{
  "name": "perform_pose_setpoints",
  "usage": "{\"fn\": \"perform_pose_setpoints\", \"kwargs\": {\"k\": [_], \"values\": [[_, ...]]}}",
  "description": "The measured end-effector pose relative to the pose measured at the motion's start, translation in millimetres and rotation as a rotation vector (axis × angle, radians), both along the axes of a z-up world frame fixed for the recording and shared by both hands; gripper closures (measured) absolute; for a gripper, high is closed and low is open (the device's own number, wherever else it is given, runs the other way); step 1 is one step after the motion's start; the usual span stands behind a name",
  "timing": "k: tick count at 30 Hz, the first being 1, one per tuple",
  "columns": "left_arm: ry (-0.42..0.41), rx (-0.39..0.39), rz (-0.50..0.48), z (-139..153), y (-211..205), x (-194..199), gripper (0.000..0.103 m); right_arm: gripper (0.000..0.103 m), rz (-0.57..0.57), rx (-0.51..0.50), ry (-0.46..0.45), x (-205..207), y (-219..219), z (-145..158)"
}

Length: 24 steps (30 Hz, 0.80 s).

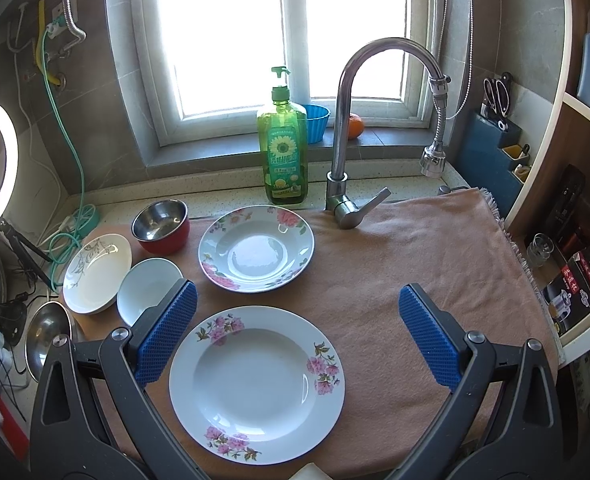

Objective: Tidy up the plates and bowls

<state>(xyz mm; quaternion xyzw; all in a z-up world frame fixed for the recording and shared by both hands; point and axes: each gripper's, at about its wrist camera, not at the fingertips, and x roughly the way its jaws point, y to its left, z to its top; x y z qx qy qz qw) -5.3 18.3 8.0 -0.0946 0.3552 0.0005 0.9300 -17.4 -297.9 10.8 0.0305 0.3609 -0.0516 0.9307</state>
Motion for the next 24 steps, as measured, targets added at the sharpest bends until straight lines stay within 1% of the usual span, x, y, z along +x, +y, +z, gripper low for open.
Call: {"fn": "perform_pose_setpoints", "kwargs": {"k": [16,19,24], "values": [[0.008,-0.003,-0.008,-1.4,-2.6,0.5,0.001,0.001,0.004,0.0,0.004,-2.1,4.8,-5.5],[0.015,-0.005,-0.017,-3.3,-5.0,1.3,0.001,0.001,0.0,-0.009,0.011,-1.5,3.2,-7.3],[0.036,-0.006,-0.045,-8.4,-10.1,3.8,0.001,0.001,-0.002,0.014,0.033,-1.1,-6.7,-14.1]]}}
